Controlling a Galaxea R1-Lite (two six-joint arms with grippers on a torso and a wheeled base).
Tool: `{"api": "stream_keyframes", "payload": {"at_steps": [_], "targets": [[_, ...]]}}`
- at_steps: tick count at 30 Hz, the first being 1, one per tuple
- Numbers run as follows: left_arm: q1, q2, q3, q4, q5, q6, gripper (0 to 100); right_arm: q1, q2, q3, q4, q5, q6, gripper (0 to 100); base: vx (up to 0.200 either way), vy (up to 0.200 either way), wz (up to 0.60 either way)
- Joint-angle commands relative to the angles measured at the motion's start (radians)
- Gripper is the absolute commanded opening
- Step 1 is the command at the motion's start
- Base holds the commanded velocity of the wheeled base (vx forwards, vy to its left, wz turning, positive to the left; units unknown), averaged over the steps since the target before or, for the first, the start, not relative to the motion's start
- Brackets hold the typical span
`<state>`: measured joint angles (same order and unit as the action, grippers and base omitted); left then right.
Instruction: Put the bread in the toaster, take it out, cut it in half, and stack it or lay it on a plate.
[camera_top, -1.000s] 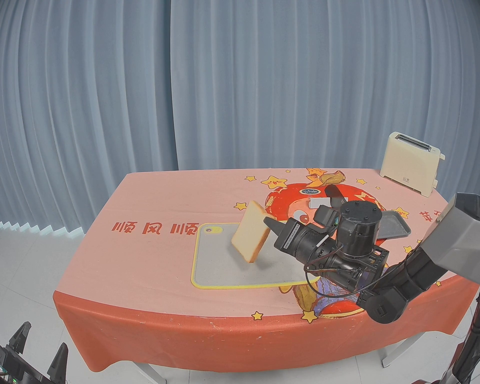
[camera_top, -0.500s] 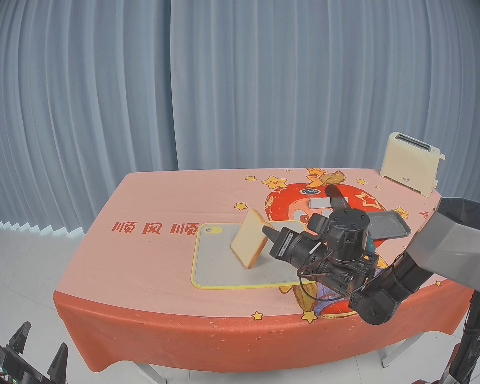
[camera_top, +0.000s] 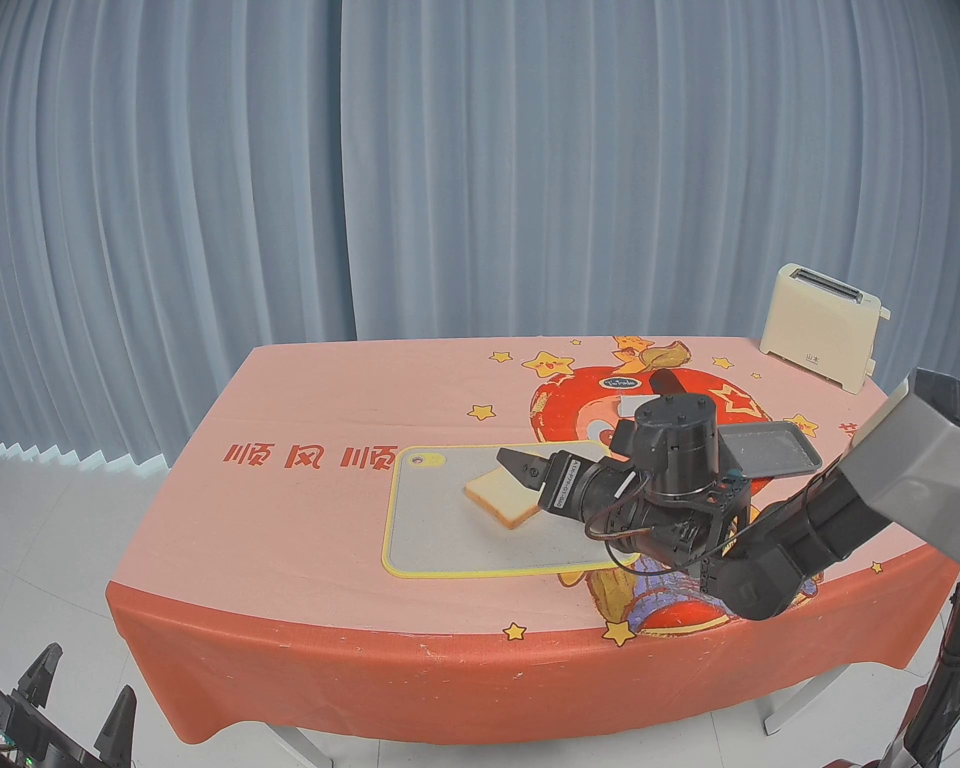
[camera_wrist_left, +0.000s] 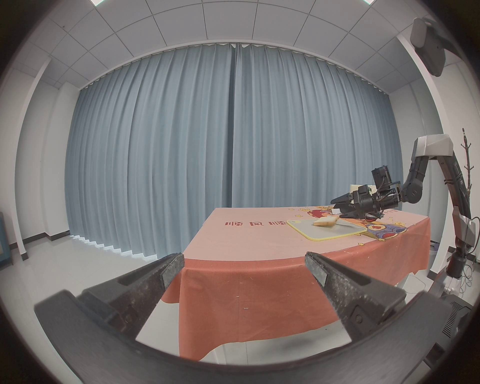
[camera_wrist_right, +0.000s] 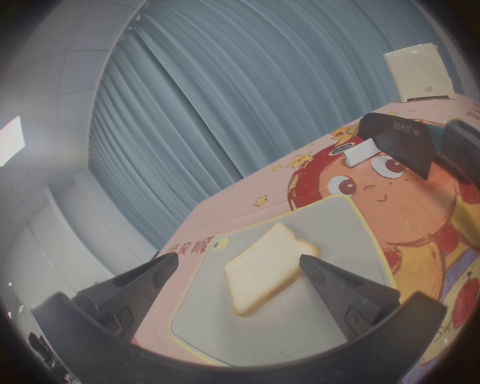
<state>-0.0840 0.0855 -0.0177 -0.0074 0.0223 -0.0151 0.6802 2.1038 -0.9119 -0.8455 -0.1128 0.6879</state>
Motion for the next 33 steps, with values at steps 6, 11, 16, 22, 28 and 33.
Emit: {"api": "stream_keyframes", "payload": {"at_steps": [6,11,16,22,28,33], "targets": [[0.001,0.0,0.018,0.0,0.001,0.0,100,0.012,-0.084,-0.113,0.256,-0.033,0.005,100,0.0,0.0,0.0],[0.001,0.0,0.018,0.0,0.001,0.0,100,0.005,-0.14,-0.108,0.267,-0.062,0.007,100,0.0,0.0,0.0],[0.0,0.0,0.018,0.0,0.001,0.0,100,0.001,-0.225,-0.067,0.27,-0.064,-0.011,100,0.0,0.0,0.0],[0.0,0.002,0.018,0.0,0.001,0.0,100,0.001,-0.357,0.005,0.256,-0.048,-0.053,100,0.0,0.0,0.0],[0.0,0.0,0.018,0.0,0.001,0.0,100,-0.001,-0.462,0.07,0.253,-0.036,-0.06,100,0.0,0.0,0.0],[0.0,0.0,0.018,0.0,0.001,0.0,100,-0.054,-0.538,0.082,0.263,-0.033,-0.157,100,0.0,0.0,0.0]]}}
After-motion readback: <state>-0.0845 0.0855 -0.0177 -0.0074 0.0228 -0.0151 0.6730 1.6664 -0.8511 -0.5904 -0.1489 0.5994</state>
